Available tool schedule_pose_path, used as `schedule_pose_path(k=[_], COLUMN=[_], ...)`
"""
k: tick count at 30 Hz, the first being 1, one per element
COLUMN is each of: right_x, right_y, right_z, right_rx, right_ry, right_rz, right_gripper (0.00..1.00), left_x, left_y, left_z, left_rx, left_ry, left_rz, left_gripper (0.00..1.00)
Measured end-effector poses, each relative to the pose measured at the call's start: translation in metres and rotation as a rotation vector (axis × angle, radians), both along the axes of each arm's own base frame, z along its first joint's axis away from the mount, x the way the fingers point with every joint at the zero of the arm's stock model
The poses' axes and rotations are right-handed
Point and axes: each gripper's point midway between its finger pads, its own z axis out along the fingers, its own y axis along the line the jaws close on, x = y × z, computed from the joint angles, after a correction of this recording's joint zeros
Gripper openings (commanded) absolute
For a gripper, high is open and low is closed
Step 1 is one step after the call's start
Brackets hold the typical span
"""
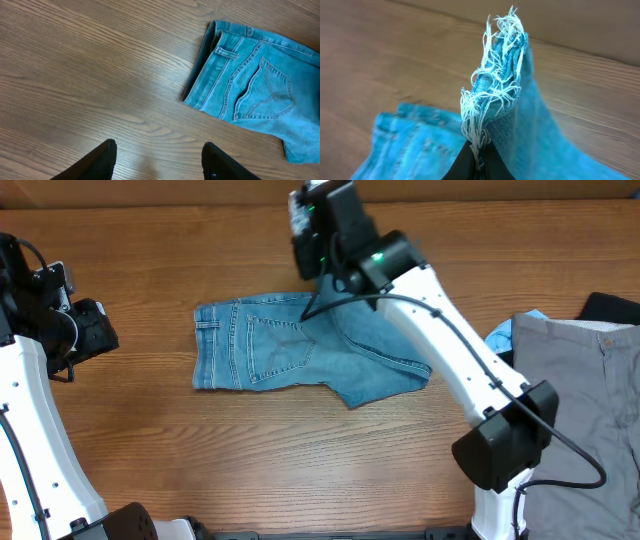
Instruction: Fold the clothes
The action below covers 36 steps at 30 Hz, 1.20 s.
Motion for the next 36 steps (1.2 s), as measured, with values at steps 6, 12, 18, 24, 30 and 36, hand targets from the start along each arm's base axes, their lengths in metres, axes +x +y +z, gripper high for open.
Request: schedule_pose_path(k=[6,12,18,24,30,36], right_x=[-0.035,-0.058,-0.070,-0.078,-0.084,-0.087], right_y=[0.047,0.078,0.103,0.119,0.131,0.138], right_z=[0.001,-0.002,-0.041,-0.079,-0.091,-0.089], right_rx=[0.009,0.019,-0.017,-0.050,-0.028,-0.002], right_ry=[0.000,0.004,0.060,0.119,0.148,0.154], right_rz=[0.101,0.160,0.195,0.215,0.241,0.254], right_gripper=[0.04,0.04,0.04,0.08,0.49,0.54], left_x=[0.000,0.000,0.000,0.000,0.000,0.001], left_y=[0.000,0.000,0.000,-0.001,-0.001,-0.001], left_z=[0.000,0.000,0.000,0.000,0.000,0.000], left_rx=[0.000,0.000,-0.001,-0.004,-0.007,-0.006], left_ry=[0.000,0.000,0.000,-0.002,-0.003,-0.006], left_rz=[0.000,0.000,0.000,-0.001,-0.003,-0.003], left_gripper=[0.58,0.58,0.58,0.59,0.59,0.60])
